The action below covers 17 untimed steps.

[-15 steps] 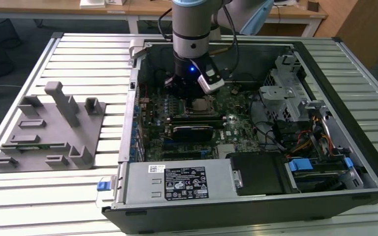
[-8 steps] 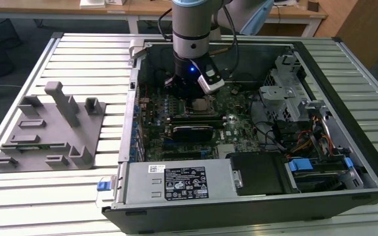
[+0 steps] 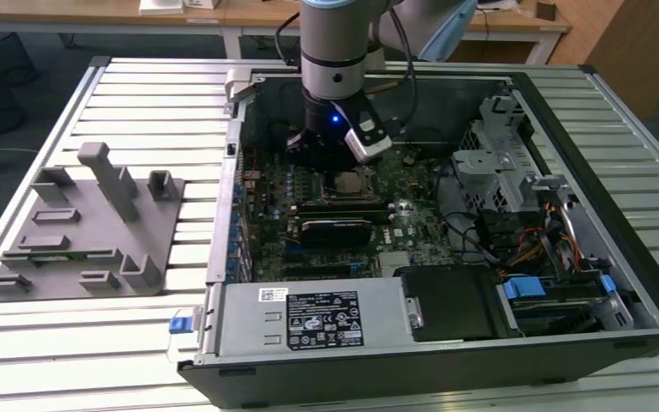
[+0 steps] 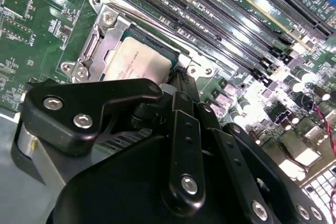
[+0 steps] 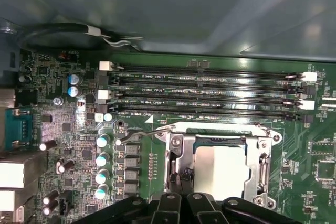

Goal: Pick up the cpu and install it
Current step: 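Close the cpu cover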

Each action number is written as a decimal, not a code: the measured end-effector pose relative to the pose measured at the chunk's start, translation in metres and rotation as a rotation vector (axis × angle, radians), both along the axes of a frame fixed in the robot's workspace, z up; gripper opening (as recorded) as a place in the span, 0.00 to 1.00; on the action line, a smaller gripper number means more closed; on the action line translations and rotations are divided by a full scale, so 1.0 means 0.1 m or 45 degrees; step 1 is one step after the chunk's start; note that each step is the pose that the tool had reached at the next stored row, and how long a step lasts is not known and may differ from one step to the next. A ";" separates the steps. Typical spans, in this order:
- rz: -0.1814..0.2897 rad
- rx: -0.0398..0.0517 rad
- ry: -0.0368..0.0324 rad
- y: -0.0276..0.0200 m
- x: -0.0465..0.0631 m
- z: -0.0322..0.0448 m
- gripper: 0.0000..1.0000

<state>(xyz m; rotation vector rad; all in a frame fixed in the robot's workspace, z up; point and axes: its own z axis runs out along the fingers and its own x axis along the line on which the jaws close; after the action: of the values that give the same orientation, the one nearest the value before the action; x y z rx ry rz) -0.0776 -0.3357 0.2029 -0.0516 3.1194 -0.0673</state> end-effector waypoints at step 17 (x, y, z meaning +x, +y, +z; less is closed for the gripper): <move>0.000 -0.012 0.0018 0.001 0.20 0.130 0.11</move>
<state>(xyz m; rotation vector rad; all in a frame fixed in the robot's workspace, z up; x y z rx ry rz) -0.0581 -0.3356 0.2159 -0.0518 3.1206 -0.0816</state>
